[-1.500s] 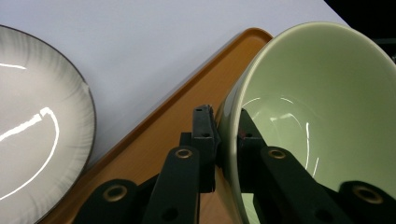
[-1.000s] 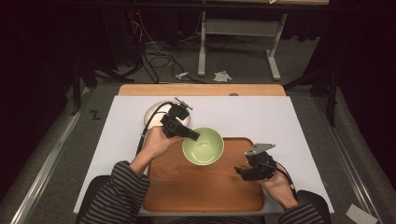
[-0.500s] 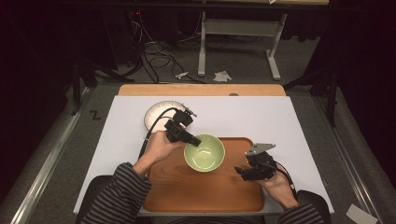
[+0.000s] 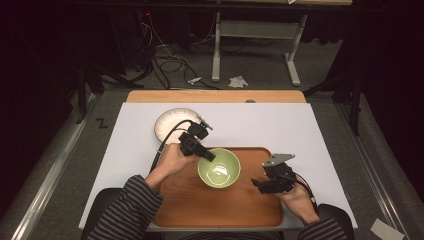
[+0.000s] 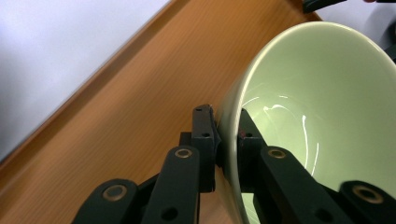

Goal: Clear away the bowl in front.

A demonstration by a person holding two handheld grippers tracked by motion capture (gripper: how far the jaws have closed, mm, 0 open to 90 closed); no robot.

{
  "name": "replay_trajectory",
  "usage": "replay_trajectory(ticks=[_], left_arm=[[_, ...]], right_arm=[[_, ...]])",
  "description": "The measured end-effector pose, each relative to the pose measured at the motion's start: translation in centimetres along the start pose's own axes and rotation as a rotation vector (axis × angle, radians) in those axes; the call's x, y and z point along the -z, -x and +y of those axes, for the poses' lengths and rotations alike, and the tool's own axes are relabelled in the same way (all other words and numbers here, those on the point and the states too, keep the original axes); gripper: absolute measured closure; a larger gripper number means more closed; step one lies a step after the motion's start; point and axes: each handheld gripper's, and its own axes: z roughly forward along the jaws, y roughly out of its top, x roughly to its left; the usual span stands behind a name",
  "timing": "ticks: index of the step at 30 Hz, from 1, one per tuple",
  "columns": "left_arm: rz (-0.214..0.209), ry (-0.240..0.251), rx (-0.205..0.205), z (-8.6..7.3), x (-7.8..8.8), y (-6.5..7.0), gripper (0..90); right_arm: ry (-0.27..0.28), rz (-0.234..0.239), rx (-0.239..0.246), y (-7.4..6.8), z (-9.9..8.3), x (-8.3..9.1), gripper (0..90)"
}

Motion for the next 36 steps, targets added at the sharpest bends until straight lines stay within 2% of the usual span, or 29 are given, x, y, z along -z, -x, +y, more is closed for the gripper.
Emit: replay_trajectory(ticks=[20, 36], left_arm=[[0.022, -0.04, -0.005, -0.1, -1.4, -0.1, 83.0], [0.029, -0.043, -0.002, -0.1, -2.4, -0.1, 82.9]], right_arm=[[0.0, 0.002, 0.005, 0.0, 0.0, 0.0, 35.0], [-0.004, 0.001, 0.006, 0.0, 0.0, -0.1, 35.0]])
